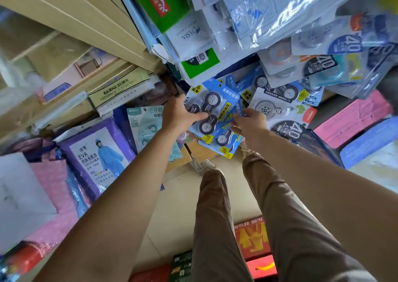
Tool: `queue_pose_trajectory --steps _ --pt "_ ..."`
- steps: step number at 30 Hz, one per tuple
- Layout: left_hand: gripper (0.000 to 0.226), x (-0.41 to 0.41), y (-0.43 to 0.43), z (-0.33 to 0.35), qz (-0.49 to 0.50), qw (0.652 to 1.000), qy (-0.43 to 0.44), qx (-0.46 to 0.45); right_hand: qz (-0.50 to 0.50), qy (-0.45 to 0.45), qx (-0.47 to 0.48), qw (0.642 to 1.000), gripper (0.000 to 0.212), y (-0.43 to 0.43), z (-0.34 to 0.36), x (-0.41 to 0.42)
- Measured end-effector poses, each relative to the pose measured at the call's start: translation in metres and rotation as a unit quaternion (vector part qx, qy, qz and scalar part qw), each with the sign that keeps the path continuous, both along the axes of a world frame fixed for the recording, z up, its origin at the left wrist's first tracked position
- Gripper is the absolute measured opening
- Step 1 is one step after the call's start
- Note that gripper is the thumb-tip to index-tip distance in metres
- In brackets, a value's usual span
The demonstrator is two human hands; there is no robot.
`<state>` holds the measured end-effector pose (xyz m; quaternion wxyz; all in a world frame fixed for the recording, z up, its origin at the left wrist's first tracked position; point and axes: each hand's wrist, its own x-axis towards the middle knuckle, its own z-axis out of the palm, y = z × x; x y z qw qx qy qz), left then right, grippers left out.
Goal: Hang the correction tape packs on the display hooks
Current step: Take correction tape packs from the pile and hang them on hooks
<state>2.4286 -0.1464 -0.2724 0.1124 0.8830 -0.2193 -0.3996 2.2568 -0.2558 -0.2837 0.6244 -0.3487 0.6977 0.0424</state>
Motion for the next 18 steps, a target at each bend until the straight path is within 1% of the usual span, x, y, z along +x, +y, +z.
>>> queue_pose_trajectory --steps 2,3,4,5,6,7,8,9,12,15,17,18 --pt "0.061 -0.002 0.007 0.014 0.024 1.0 -0.011 -0.006 0.009 -0.01 -0.007 1.0 0.003 -0.003 0.004 0.002" --pt "0.054 -0.003 0.013 0.021 0.033 0.999 -0.015 -0.008 0.012 -0.012 -0.009 1.0 0.007 -0.004 0.005 0.003" --pt "0.053 -0.006 0.02 0.03 0.043 0.999 -0.018 -0.009 0.014 -0.015 -0.01 1.0 0.008 -0.005 0.006 0.004" --pt "0.056 -0.008 0.028 0.039 0.05 0.998 -0.025 -0.011 0.01 -0.023 -0.011 1.0 0.004 -0.006 0.009 0.006" --pt "0.059 -0.01 0.036 0.047 0.051 0.998 -0.032 -0.011 0.004 -0.029 -0.011 1.0 0.008 -0.006 0.011 0.006" --pt "0.058 -0.013 0.045 0.054 0.054 0.998 -0.033 -0.011 -0.004 -0.035 -0.01 0.999 0.014 -0.006 0.013 0.005" --pt "0.051 -0.016 0.055 0.06 0.062 0.997 -0.031 -0.016 -0.009 -0.041 -0.013 0.999 0.017 -0.005 0.016 0.003" --pt "0.045 -0.019 0.064 0.067 0.076 0.996 -0.03 -0.022 -0.006 -0.048 -0.021 0.999 0.016 -0.004 0.021 0.0" --pt "0.048 -0.03 0.087 0.088 0.126 0.99 -0.042 -0.039 0.017 -0.063 -0.06 0.996 0.01 -0.002 0.041 -0.015" --pt "0.034 -0.04 0.099 0.114 0.138 0.988 -0.063 -0.033 0.064 -0.075 -0.087 0.991 0.01 0.0 0.07 -0.034" --pt "0.035 -0.045 0.1 0.139 0.139 0.986 -0.087 -0.03 0.137 -0.072 -0.129 0.98 0.006 -0.002 0.097 -0.042" --pt "0.037 -0.047 0.099 0.153 0.138 0.985 -0.099 -0.03 0.191 -0.067 -0.165 0.965 0.006 -0.004 0.112 -0.044"
